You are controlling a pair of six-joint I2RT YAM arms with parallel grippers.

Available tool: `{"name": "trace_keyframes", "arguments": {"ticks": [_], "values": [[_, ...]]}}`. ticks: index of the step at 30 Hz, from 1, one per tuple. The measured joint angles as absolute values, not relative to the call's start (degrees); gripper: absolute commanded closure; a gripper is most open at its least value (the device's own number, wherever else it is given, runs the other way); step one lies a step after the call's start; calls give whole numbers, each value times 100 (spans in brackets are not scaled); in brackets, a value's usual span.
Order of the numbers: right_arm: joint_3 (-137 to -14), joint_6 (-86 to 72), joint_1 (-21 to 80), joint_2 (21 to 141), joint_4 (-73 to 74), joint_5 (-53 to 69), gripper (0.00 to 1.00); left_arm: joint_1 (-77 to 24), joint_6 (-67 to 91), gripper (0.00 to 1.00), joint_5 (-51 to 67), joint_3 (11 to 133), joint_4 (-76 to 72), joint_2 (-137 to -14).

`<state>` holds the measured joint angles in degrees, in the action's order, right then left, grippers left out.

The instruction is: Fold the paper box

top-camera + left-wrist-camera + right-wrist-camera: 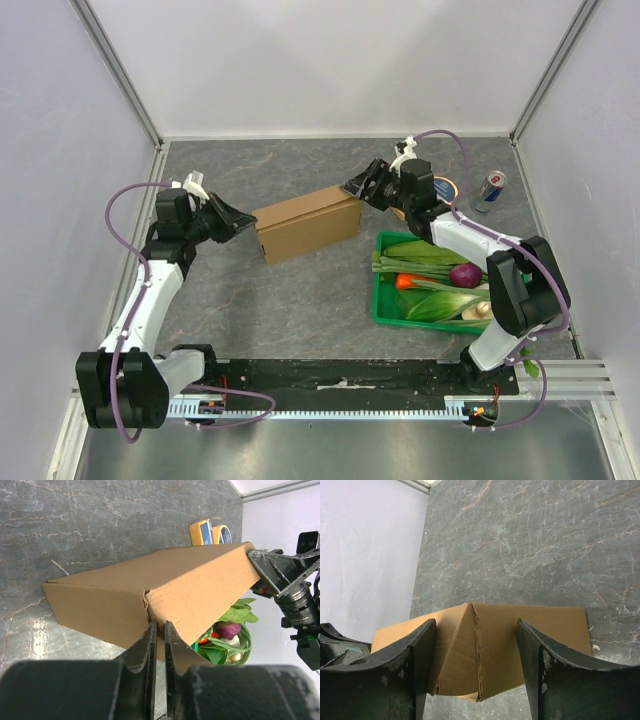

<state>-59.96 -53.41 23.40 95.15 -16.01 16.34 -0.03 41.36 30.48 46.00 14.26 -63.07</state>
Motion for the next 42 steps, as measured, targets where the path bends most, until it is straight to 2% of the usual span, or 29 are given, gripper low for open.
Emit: {"name": "trace_keyframes", "arguments": {"ticks": [2,4,7,8,9,12,17,19,22,24,25,28,31,32,33,38,42], "values": [[-5913,-5315,2340,9515,-1763,1601,44,-3,4147,90,3037,4528,1253,-6309],[-5859,-5260,2338,9515,-1890,1592,45,-8,4150,89,3020,4491,1157,-6307],[-5837,-5133,2294,9524,-2012,1710,34,-34,4125,87,2934,4488,1168,-6274],[-5835,-5092,2250,9526,-2014,1820,24,-54,4110,86,2897,4495,1186,-6261],[-5835,-5059,2217,9526,-2010,1903,19,-69,4099,84,2880,4497,1186,-6259],[-5940,-4805,2069,9520,-1763,2220,13,-84,4062,82,2860,4528,1181,-6294],[-6045,-4521,1612,9522,-1446,3190,12,-82,3983,78,2864,4580,1146,-6394],[-6042,-4499,1450,9522,-1435,3529,13,-84,3972,78,2873,4580,1127,-6407],[-5992,-4536,1326,9522,-1566,3857,21,-84,3951,78,2873,4580,1098,-6418],[-5898,-4589,1313,9531,-1723,4005,31,-84,3933,78,2877,4580,1083,-6425],[-5841,-4635,1313,9548,-1850,4071,39,-84,3929,78,2877,4580,1079,-6431],[-5566,-4890,1313,9638,-2458,4254,50,-84,3894,78,2884,4580,1052,-6451],[-5260,-5201,1297,9800,-3319,4375,57,-84,3839,66,2893,4578,1020,-6460],[-5186,-5262,1295,9832,-3533,4379,58,-84,3809,56,2912,4578,998,-6469],[-5087,-5330,1295,9872,-3793,4368,59,-89,3774,52,2958,4578,958,-6477],[-4880,-5522,1288,9948,-4431,4342,61,-115,3555,49,3129,4578,836,-6420],[-4880,-5555,1284,9950,-4447,4340,61,-128,3463,39,3166,4521,816,-6326]]}}
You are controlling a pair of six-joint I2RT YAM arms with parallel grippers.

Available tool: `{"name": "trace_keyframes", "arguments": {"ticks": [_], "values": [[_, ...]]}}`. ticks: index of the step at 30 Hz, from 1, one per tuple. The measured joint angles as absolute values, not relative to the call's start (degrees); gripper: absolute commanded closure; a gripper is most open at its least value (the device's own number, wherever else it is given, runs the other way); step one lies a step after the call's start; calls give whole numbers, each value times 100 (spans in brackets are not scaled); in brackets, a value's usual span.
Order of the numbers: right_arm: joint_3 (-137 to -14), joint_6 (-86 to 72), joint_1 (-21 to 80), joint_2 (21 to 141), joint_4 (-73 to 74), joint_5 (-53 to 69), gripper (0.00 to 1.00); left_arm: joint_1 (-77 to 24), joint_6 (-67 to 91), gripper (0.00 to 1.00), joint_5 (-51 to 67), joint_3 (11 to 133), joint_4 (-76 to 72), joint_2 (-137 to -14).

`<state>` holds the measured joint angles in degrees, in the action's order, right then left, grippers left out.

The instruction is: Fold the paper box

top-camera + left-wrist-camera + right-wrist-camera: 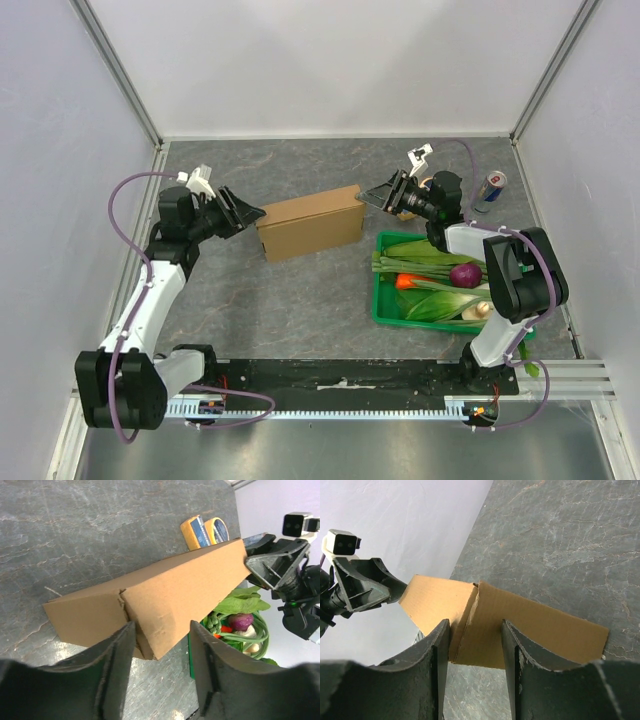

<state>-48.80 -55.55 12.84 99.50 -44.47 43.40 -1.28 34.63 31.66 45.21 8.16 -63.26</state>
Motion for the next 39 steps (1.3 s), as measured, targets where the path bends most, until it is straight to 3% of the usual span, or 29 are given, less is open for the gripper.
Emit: {"name": "trace_keyframes", "arguments": {"ticks": [19,24,28,34,39], "values": [[-4989,-5441,1284,9948,-4252,4274,62,-119,3382,32,2443,4698,1931,-5719],[-5000,-5441,1284,9948,-4241,4274,62,-110,3771,39,3024,4333,1380,-5940],[-5009,-5435,1291,9948,-4228,4263,63,-86,4198,55,3505,3771,768,-6027],[-5006,-5391,1313,9948,-4241,4200,74,-69,4366,81,3570,3494,193,-5940],[-4886,-5312,1352,9924,-4381,4141,78,-106,4318,87,3229,3494,207,-5833]]}}
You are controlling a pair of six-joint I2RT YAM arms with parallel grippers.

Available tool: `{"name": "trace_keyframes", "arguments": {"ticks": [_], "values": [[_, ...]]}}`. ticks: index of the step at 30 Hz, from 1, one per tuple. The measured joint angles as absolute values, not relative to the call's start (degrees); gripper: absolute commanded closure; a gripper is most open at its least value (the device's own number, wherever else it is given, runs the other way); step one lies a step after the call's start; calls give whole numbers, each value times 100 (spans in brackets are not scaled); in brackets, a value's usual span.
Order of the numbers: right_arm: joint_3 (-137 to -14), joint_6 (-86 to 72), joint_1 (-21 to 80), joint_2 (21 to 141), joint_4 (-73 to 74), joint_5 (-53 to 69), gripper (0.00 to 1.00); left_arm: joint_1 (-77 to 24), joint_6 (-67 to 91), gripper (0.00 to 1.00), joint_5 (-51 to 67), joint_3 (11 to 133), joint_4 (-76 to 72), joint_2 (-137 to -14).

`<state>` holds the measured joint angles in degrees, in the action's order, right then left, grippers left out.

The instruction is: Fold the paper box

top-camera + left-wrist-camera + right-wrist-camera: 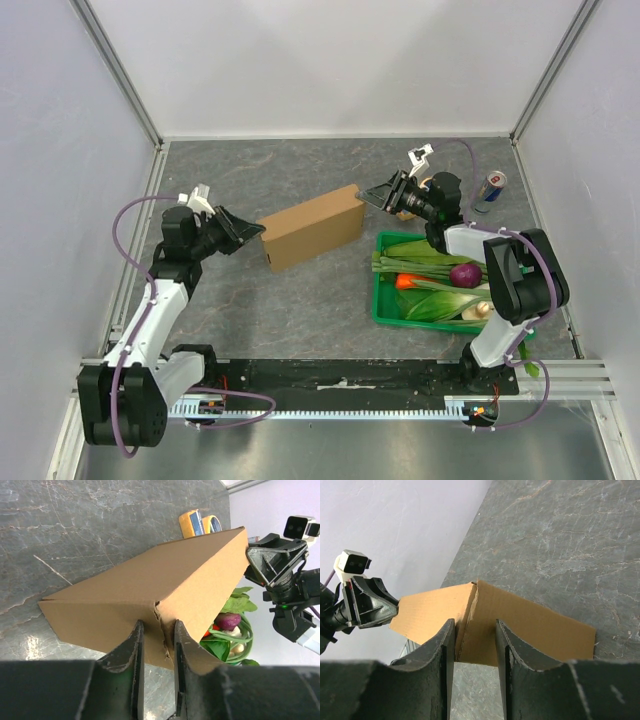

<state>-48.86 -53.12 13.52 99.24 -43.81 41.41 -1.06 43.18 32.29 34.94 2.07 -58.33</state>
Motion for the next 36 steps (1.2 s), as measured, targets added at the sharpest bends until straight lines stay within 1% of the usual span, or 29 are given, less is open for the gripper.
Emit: {"name": "trace_keyframes", "arguments": {"ticks": [1,4,9,13,15,19,20,23,24,27,29,31,32,36], "values": [[-4827,-5301,1367,9904,-4466,4106,79,-117,4263,89,3173,3498,226,-5806],[-4613,-5284,1431,9795,-4665,3990,80,-139,4082,90,2943,3599,368,-5734],[-4178,-5218,1651,9557,-5028,3695,82,-134,3760,96,2506,3756,609,-5634],[-3854,-5183,1949,9498,-5487,3321,84,-80,3588,95,2112,3854,729,-5616],[-3708,-5190,2067,9491,-5732,3203,84,5,3592,98,2062,3857,740,-5607],[-3367,-5083,2318,9325,-6064,3030,83,145,3636,96,1879,3839,913,-5406],[-3286,-5009,2388,9236,-6055,3009,83,161,3664,94,1817,3795,985,-5284],[-3055,-4794,2567,8980,-5992,3004,82,193,3802,83,1664,3546,1164,-4788],[-2958,-4729,2635,8895,-5940,3011,81,211,3892,72,1592,3395,1253,-4506],[-2722,-4615,2792,8689,-5835,3122,78,257,4077,54,1446,3133,1542,-3983],[-2558,-4477,2886,8632,-5529,3242,75,305,4193,50,1201,2921,1839,-3776],[-2357,-4416,2945,8862,-4904,3301,73,336,4263,45,989,2738,2137,-3758],[-2281,-4554,2941,9024,-4821,3420,71,342,4278,43,910,2692,2231,-3793],[-2571,-4462,2952,9137,-4418,3514,66,353,4313,38,768,2729,2414,-4261]]}}
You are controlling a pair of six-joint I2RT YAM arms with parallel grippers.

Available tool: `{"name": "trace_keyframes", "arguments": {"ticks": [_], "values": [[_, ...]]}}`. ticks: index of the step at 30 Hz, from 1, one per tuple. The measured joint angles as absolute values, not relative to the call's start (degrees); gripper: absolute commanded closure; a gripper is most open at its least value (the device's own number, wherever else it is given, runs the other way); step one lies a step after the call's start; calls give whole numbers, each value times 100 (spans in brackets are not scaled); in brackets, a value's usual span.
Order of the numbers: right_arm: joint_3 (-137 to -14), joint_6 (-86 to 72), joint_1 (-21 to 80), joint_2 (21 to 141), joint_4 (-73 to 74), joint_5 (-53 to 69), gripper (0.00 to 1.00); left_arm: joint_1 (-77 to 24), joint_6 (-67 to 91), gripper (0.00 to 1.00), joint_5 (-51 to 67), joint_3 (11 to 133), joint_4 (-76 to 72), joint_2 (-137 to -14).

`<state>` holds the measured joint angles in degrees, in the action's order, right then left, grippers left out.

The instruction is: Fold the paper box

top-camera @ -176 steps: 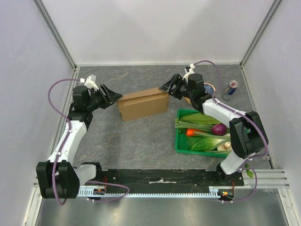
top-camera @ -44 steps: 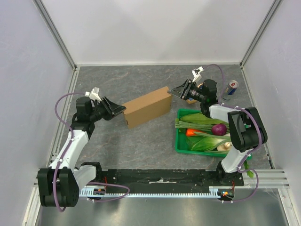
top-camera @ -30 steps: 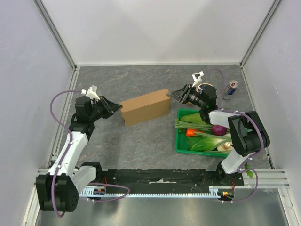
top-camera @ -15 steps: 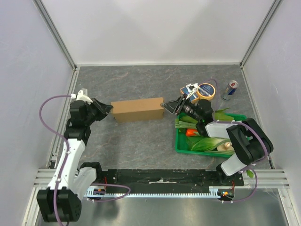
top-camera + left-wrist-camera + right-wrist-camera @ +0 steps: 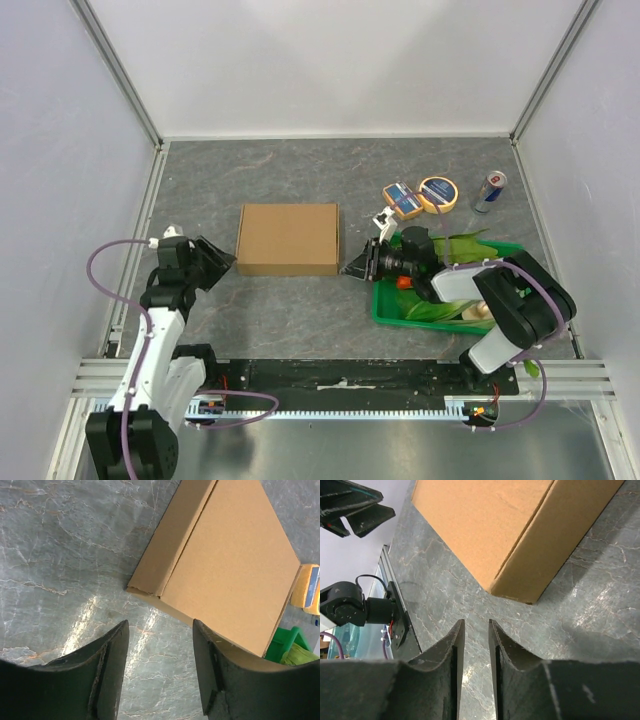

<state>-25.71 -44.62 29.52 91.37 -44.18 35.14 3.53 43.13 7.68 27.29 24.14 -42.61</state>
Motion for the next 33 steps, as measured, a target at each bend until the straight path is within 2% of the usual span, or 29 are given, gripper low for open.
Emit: {"name": "trace_keyframes", "arguments": {"ticks": [4,8,13,18,22,28,33], "values": [[-2877,-4329,2952,9122,-3804,3514,58,357,4298,35,777,3044,2447,-4665],[-3092,-3979,2958,8796,-2941,3422,46,368,4121,32,875,3354,2421,-4606],[-3717,-3065,2963,8187,-1013,2783,33,379,3667,31,1708,3538,2246,-4528],[-4928,-2255,2945,7476,810,1732,27,370,3354,31,2897,4165,2097,-4707],[-5754,-1804,2936,6764,1636,906,20,244,3336,31,3548,4823,1734,-4668],[-5994,-1525,2936,5459,2270,150,15,-471,3417,31,3983,5227,1166,-4213],[-6130,-1391,2936,4359,2495,-340,10,-613,3415,30,4075,5800,1096,-3992]]}}
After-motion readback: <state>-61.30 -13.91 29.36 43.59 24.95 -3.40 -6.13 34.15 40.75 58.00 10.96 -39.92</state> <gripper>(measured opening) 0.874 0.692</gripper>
